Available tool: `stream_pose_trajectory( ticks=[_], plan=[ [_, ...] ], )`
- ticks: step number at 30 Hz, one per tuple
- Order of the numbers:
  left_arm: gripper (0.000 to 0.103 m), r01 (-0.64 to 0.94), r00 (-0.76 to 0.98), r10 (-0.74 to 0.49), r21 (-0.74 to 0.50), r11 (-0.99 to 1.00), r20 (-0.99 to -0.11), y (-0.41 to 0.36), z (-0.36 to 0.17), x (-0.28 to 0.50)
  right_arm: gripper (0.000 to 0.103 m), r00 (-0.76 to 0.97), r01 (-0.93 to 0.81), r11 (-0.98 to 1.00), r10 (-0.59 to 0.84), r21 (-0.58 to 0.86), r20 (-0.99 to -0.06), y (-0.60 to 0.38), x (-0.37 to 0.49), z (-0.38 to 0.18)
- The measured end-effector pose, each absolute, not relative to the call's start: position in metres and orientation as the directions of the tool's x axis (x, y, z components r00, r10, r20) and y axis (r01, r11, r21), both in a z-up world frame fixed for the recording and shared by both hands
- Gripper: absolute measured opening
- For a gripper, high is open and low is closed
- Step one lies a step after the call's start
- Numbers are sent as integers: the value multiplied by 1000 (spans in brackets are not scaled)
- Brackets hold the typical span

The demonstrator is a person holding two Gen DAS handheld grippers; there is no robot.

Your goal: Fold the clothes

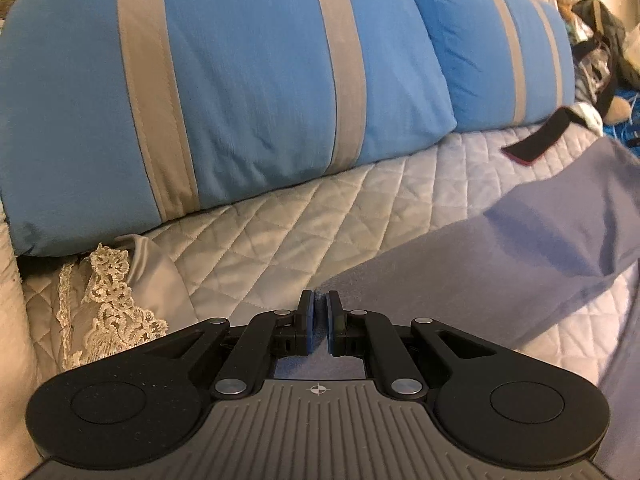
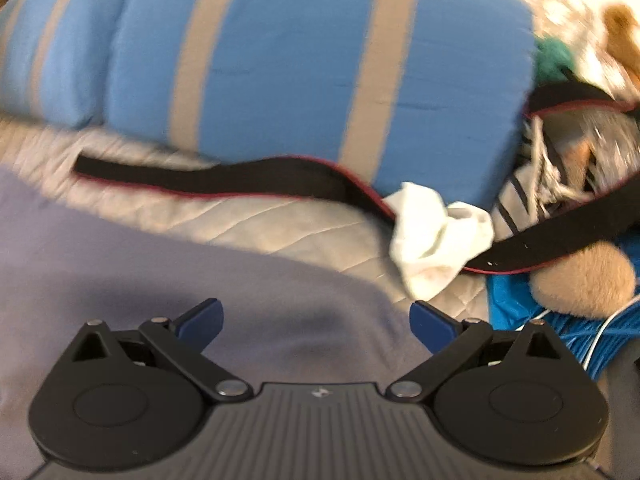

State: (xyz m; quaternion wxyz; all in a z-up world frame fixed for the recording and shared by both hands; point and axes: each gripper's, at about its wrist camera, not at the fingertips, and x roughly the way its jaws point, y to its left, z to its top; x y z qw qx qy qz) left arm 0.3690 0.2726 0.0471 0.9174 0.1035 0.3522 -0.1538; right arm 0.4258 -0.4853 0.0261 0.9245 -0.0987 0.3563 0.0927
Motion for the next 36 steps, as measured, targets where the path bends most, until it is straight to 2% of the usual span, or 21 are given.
stream_pose_trajectory(
  ticks=[4, 7, 9, 11, 13, 18, 24, 29, 36],
  plan=[
    [6, 355, 711, -230, 58, 933, -664, 274, 47, 366, 90, 747, -183, 978, 75, -97, -661, -501, 449, 9],
    [6, 356, 716, -232, 58, 933, -659, 276, 46, 365, 76, 740, -171, 981, 69, -87, -669, -511, 461, -1],
    [6, 347, 718, -249, 25, 938, -650, 280, 45, 364, 73, 731, -171, 982, 71, -81, -678, -517, 468, -8],
    [6, 343, 720, -259, 6, 939, -644, 283, 45, 363, 59, 723, -188, 981, 99, -57, -684, -520, 471, -12],
    [6, 338, 724, -260, -1, 941, -638, 286, 46, 361, 0, 716, -195, 979, 105, -53, -690, -521, 472, -16],
    [6, 304, 743, -226, 17, 952, -630, 289, 50, 352, 0, 725, -208, 975, 102, -74, -681, -515, 461, -9],
    [5, 310, 785, -247, 14, 951, -568, 290, 62, 318, 0, 760, -205, 976, 117, -66, -639, -521, 425, 29],
    [5, 334, 810, -289, -4, 943, -511, 293, 75, 276, 0, 785, -219, 975, 155, -35, -600, -527, 370, 66],
    [5, 334, 822, -303, -22, 942, -482, 298, 79, 209, 0, 804, -210, 978, 166, -12, -571, -540, 284, 103]
  ],
)
